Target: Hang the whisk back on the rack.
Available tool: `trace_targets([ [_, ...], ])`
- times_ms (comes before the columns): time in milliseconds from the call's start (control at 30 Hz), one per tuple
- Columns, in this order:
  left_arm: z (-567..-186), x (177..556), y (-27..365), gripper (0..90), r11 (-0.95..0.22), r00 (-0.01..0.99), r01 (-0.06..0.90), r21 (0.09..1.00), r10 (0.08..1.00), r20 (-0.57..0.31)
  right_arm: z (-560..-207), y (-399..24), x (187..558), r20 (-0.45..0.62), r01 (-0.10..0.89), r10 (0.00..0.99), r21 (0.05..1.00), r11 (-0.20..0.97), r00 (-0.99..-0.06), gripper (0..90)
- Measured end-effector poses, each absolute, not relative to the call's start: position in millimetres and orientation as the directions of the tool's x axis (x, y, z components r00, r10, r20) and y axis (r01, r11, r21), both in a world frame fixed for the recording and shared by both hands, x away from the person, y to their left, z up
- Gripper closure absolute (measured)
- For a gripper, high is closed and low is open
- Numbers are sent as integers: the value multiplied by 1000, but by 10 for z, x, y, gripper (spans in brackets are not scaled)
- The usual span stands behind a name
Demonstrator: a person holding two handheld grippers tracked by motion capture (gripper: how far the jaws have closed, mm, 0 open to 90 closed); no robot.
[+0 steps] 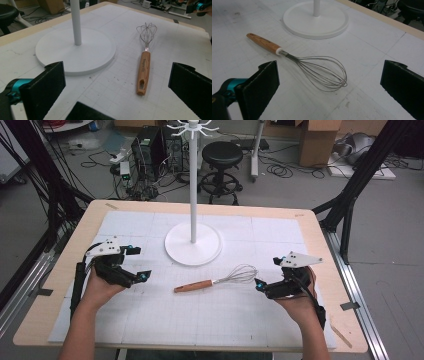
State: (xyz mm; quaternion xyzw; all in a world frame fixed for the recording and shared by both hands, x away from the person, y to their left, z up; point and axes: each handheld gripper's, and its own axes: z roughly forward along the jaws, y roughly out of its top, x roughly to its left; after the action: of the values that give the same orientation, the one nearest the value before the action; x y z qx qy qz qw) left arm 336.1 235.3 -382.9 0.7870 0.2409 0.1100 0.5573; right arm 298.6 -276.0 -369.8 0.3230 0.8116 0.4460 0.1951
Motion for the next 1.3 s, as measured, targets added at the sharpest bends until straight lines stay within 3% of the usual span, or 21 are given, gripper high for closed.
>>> trace_targets([
  [467, -3792, 3378, 2420, 16, -229, 854, 250, 941, 509, -103, -3563, -2347, 3155, -48, 317, 602, 815, 485, -797, 11],
  [667, -3785, 3362, 2407, 16, -237, 857, 244, 940, 507, -94, -3484, -2121, 3330, -63, 308, 556, 778, 548, -829, 52],
  [800, -3783, 3358, 2407, 16, -238, 857, 244, 940, 507, -93, -3441, -1961, 3389, -81, 277, 504, 755, 594, -860, 148],
  [1300, -3798, 3370, 2391, 16, -249, 858, 247, 936, 505, -92, -3486, -1471, 3578, -82, 250, 384, 632, 733, -920, 169],
])
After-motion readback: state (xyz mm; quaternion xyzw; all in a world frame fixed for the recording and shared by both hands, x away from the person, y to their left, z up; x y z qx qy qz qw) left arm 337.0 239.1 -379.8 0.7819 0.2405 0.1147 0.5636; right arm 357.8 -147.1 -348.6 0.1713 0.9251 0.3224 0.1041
